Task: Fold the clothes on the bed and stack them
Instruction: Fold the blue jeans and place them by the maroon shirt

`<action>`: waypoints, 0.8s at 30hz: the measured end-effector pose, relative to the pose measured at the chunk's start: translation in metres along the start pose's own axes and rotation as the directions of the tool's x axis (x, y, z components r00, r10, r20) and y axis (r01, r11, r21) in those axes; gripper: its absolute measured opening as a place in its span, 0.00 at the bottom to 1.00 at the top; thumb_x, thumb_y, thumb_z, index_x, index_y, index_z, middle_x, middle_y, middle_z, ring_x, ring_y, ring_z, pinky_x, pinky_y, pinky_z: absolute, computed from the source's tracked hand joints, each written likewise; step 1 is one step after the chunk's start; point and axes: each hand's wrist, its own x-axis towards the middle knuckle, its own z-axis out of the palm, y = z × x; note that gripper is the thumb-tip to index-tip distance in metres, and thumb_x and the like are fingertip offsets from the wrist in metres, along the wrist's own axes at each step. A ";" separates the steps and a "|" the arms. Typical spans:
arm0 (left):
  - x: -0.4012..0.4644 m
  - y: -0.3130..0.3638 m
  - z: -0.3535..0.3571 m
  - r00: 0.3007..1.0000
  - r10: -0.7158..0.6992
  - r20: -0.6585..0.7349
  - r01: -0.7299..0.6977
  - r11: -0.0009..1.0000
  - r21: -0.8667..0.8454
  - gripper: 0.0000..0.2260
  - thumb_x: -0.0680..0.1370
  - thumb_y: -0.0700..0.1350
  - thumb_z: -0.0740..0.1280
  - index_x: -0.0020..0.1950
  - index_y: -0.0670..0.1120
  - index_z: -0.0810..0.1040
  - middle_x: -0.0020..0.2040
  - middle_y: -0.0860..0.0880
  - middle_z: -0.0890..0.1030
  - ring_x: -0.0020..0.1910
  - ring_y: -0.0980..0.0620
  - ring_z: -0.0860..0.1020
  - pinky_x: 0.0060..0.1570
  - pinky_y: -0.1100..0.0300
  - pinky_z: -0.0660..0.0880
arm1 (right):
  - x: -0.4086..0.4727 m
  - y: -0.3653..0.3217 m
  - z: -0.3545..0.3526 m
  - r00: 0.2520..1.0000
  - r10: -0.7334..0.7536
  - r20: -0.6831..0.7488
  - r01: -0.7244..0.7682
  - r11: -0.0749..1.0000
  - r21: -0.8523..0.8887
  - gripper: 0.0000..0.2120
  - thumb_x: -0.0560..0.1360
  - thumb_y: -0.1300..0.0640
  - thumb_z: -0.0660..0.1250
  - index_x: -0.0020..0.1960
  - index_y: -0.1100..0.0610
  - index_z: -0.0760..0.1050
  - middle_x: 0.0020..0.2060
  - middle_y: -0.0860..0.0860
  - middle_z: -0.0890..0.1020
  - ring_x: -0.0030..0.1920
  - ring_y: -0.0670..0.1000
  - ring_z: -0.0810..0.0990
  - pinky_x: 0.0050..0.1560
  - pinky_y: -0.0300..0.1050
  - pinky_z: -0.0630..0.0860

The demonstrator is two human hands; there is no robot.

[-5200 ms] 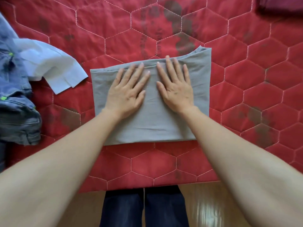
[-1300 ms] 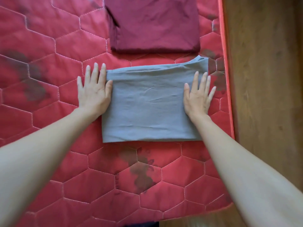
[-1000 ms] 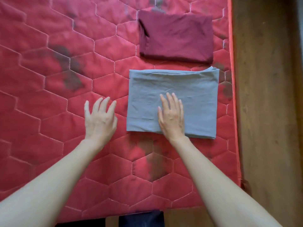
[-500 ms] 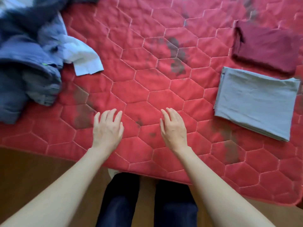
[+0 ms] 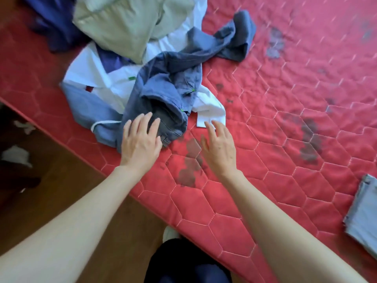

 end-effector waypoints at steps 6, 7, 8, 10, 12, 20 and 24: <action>0.028 -0.034 0.017 0.979 -0.176 0.107 0.174 0.984 0.030 0.34 0.75 0.47 0.70 0.77 0.42 0.60 0.75 0.38 0.63 0.72 0.37 0.63 0.68 0.38 0.62 | 0.045 -0.021 0.042 0.993 -0.028 0.113 0.021 0.998 0.064 0.24 0.78 0.52 0.63 0.71 0.62 0.68 0.66 0.58 0.73 0.66 0.58 0.71 0.68 0.50 0.66; 0.031 -0.038 0.023 0.970 -0.204 0.136 0.201 0.979 0.037 0.37 0.75 0.48 0.70 0.78 0.42 0.56 0.76 0.38 0.61 0.73 0.37 0.62 0.69 0.38 0.60 | 0.048 -0.022 0.051 0.989 -0.023 0.146 0.013 0.998 0.065 0.26 0.78 0.50 0.63 0.73 0.61 0.65 0.67 0.57 0.72 0.67 0.57 0.69 0.69 0.48 0.64; 0.033 -0.041 0.029 0.961 -0.227 0.161 0.223 0.974 0.043 0.38 0.75 0.50 0.70 0.79 0.43 0.53 0.77 0.38 0.59 0.74 0.37 0.60 0.69 0.37 0.60 | 0.051 -0.021 0.060 0.985 -0.013 0.173 -0.001 0.997 0.079 0.29 0.78 0.49 0.64 0.74 0.61 0.63 0.68 0.57 0.71 0.68 0.56 0.68 0.69 0.46 0.62; 0.039 -0.046 0.042 0.944 -0.272 0.184 0.270 0.962 0.038 0.41 0.75 0.52 0.70 0.79 0.44 0.50 0.77 0.39 0.58 0.75 0.38 0.59 0.69 0.37 0.59 | 0.053 -0.022 0.074 0.974 0.029 0.225 -0.061 0.989 0.135 0.33 0.78 0.47 0.65 0.76 0.60 0.58 0.69 0.56 0.69 0.68 0.54 0.68 0.67 0.44 0.64; 0.048 -0.050 0.051 0.945 -0.287 0.155 0.290 0.957 0.003 0.39 0.75 0.51 0.70 0.79 0.42 0.52 0.75 0.38 0.62 0.73 0.38 0.62 0.69 0.39 0.61 | 0.054 -0.024 0.086 0.959 0.088 0.269 -0.142 0.972 0.188 0.36 0.77 0.47 0.65 0.78 0.57 0.52 0.67 0.54 0.70 0.66 0.53 0.69 0.62 0.46 0.68; 0.083 -0.049 0.045 0.915 -0.398 -0.064 0.377 0.901 -0.217 0.11 0.77 0.39 0.66 0.59 0.41 0.80 0.41 0.35 0.82 0.38 0.32 0.79 0.35 0.44 0.73 | 0.069 -0.020 0.086 0.848 0.458 0.267 -0.529 0.766 0.365 0.07 0.75 0.56 0.67 0.45 0.60 0.73 0.35 0.51 0.77 0.39 0.55 0.75 0.37 0.48 0.65; 0.088 -0.046 0.008 0.908 -0.406 -0.106 0.363 0.886 -0.288 0.12 0.77 0.35 0.64 0.58 0.41 0.81 0.45 0.35 0.83 0.42 0.33 0.79 0.38 0.45 0.73 | 0.080 -0.014 0.029 0.888 0.435 0.148 -0.447 0.743 0.499 0.02 0.74 0.60 0.67 0.42 0.58 0.76 0.32 0.48 0.76 0.35 0.46 0.73 0.36 0.42 0.66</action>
